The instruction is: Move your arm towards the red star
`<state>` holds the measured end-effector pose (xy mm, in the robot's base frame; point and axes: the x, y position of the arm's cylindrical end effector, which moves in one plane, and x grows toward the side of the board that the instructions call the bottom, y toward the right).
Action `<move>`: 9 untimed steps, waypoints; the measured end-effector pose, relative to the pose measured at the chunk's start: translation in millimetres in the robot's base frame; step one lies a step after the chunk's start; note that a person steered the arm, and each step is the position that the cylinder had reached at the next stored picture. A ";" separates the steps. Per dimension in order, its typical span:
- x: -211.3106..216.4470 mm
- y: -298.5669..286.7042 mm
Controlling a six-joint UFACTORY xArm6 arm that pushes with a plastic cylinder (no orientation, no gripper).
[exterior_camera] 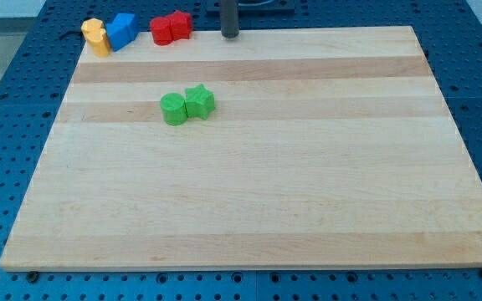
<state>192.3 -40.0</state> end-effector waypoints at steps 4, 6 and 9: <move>1.9 4.9; 0.7 1.6; -0.4 -6.8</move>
<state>191.9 -46.8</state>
